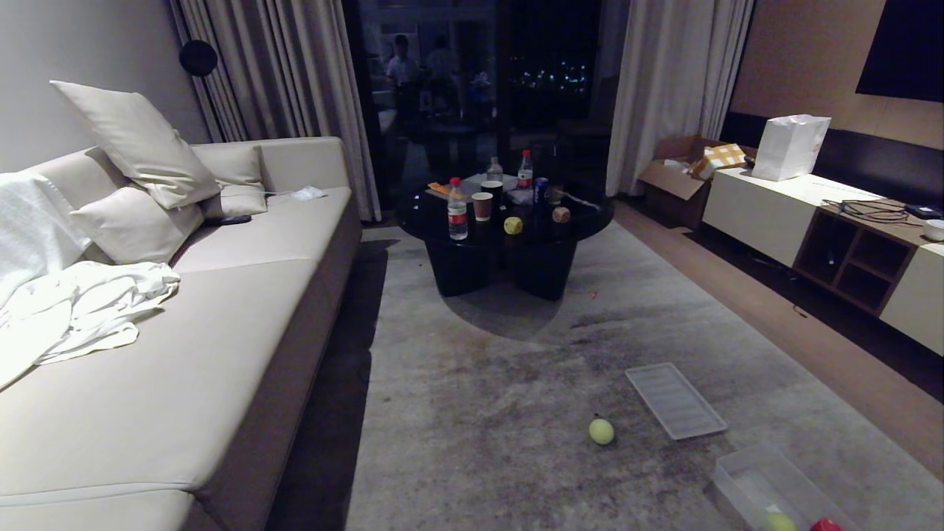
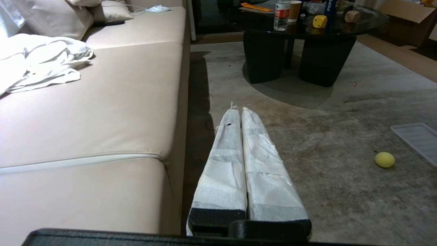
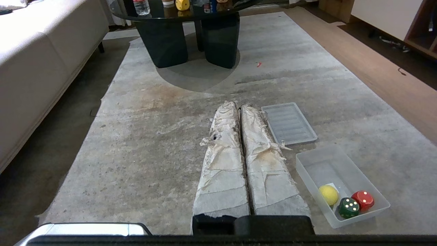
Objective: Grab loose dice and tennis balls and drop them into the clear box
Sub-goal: Find toys out of the box
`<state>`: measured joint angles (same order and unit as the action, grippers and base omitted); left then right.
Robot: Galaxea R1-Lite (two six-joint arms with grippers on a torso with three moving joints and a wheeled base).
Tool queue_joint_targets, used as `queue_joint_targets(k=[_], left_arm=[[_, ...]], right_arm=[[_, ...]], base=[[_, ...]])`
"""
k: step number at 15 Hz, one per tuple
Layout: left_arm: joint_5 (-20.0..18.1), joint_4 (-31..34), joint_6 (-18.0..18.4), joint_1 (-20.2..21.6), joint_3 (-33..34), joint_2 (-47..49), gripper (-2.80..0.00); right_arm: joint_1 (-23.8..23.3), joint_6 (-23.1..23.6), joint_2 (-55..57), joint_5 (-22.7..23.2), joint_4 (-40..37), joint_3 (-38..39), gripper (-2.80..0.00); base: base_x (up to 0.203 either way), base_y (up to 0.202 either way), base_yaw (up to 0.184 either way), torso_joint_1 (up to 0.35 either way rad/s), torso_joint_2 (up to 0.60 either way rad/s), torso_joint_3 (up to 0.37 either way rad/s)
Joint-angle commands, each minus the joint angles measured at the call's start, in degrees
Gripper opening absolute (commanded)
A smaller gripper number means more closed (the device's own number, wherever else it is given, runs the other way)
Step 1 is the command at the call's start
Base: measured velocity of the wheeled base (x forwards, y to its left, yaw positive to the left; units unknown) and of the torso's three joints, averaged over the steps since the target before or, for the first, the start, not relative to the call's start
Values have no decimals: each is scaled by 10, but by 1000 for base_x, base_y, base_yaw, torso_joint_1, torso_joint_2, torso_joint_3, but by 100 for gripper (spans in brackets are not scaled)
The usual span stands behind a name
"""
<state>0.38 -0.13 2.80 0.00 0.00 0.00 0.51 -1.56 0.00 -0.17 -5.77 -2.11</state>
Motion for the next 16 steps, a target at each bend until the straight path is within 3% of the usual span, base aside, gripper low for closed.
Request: queue_joint_targets(k=[1, 6, 16], left_arm=[[1, 0, 0, 0, 1, 1, -280], [6, 0, -13, 0, 1, 1, -280], [9, 0, -18, 0, 1, 1, -280]], right_arm=[[0, 0, 1, 0, 0, 0, -280], [0, 0, 1, 0, 0, 0, -280], [0, 0, 1, 0, 0, 0, -280]], base=[[0, 0, 0, 0, 0, 0], [12, 0, 0, 0, 3, 0], [180, 0, 1, 3, 2, 3]])
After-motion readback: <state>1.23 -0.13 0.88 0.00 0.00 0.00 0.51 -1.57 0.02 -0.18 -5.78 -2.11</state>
